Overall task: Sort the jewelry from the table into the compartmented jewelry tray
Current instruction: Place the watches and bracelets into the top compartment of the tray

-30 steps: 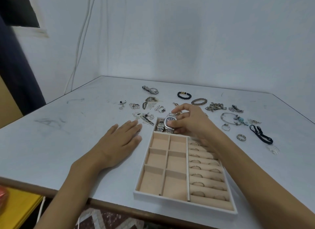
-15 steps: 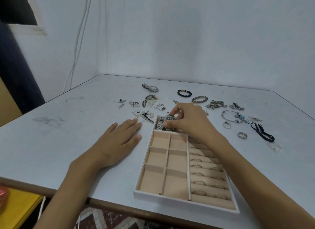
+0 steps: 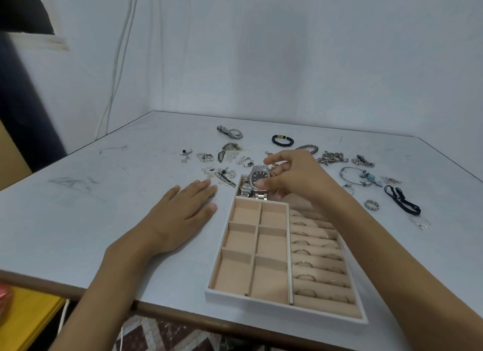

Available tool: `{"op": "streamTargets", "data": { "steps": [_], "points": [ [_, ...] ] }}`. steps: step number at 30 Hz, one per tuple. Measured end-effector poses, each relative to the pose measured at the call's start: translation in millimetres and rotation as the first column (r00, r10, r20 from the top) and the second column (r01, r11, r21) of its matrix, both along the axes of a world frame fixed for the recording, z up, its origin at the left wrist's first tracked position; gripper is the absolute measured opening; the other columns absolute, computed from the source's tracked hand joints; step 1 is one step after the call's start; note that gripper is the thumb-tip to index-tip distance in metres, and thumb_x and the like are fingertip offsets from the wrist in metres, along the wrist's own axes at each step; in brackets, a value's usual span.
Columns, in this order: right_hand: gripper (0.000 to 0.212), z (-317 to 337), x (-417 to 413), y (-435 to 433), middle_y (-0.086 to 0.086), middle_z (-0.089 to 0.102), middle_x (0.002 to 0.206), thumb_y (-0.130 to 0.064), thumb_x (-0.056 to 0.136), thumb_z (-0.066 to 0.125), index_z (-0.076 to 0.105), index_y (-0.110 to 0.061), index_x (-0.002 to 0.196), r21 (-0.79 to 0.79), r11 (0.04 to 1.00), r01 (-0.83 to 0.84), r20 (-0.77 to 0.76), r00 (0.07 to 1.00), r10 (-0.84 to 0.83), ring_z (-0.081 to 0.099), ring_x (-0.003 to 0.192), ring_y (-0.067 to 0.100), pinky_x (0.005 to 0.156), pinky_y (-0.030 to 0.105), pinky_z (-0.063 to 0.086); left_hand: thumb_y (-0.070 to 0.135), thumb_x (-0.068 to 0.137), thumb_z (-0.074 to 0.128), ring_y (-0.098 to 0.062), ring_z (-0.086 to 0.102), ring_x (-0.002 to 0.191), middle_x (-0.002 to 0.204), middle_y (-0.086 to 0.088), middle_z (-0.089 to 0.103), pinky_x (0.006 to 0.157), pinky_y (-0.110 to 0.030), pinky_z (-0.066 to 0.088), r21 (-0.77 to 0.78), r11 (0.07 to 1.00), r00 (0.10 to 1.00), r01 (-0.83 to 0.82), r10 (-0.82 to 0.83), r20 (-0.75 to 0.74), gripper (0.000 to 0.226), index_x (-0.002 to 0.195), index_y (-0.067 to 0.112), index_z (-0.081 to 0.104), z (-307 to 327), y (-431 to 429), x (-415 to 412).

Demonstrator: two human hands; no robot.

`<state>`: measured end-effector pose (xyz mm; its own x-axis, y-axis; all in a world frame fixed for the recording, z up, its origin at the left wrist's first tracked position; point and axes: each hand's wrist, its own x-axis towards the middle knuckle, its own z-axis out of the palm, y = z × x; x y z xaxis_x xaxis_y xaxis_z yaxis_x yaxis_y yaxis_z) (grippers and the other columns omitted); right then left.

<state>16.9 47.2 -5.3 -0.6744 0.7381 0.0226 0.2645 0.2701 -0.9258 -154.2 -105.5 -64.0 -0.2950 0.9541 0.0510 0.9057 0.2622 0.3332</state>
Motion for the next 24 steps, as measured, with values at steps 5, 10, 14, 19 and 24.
{"op": "streamTargets", "data": {
  "steps": [5,10,14,19,24],
  "points": [
    [0.014,3.4,2.1,1.2,0.010,0.063,0.058,-0.006,0.081,0.073,0.069,0.005,0.089,-0.120,0.992,-0.029,-0.093,0.995,0.018,0.056,0.045,0.016,0.053,0.025,0.055,0.041,0.102,0.023,0.003,-0.003,0.144,0.158,0.017,0.004,0.115,-0.023,-0.006,0.002,1.000,1.000,0.006,-0.006,-0.010,0.050,0.150,0.031,0.015,-1.2,0.7,-1.0],
    [0.019,-2.6,-0.5,1.2,0.017,0.065,0.077,-0.007,0.083,0.071,0.066,0.008,0.094,-0.274,0.961,-0.028,-0.106,0.994,-0.001,0.058,0.050,0.019,0.053,0.024,0.057,0.041,0.101,0.024,0.003,-0.003,0.144,0.157,0.017,0.004,0.114,-0.021,-0.006,0.004,1.000,1.000,0.009,-0.009,-0.008,0.051,0.150,0.031,0.015,-0.3,0.2,-0.5],
    [0.015,-4.0,-0.5,0.8,0.015,0.070,0.082,-0.010,0.083,0.072,0.067,0.000,0.093,-0.220,0.975,0.009,-0.071,0.997,-0.026,0.053,0.059,0.025,0.047,0.023,0.051,0.043,0.101,0.023,0.003,-0.003,0.143,0.157,0.018,0.004,0.114,-0.021,-0.006,-0.006,1.000,1.000,0.003,-0.003,-0.009,0.051,0.150,0.032,0.014,-0.1,0.3,-0.5],
    [0.005,-2.1,0.1,-1.8,0.007,0.068,0.070,-0.007,0.085,0.069,0.066,-0.004,0.087,-0.172,0.985,0.014,-0.085,0.996,-0.029,0.057,0.050,0.015,0.050,0.023,0.047,0.049,0.100,0.020,0.003,-0.003,0.144,0.157,0.018,0.005,0.114,-0.021,-0.006,-0.003,1.000,1.000,0.006,-0.006,-0.004,0.053,0.150,0.031,0.015,-0.8,0.7,-1.5],
    [0.006,-7.1,-2.3,-1.1,0.009,0.068,0.070,-0.004,0.087,0.067,0.064,0.000,0.090,-0.190,0.980,0.058,-0.144,0.986,-0.086,0.059,0.049,0.017,0.053,0.027,0.045,0.057,0.081,0.010,0.004,-0.004,0.143,0.157,0.019,0.003,0.113,-0.021,-0.007,-0.002,1.000,1.000,0.011,-0.011,0.009,0.074,0.150,0.032,0.014,-0.5,0.6,-1.3]
  ]
}}
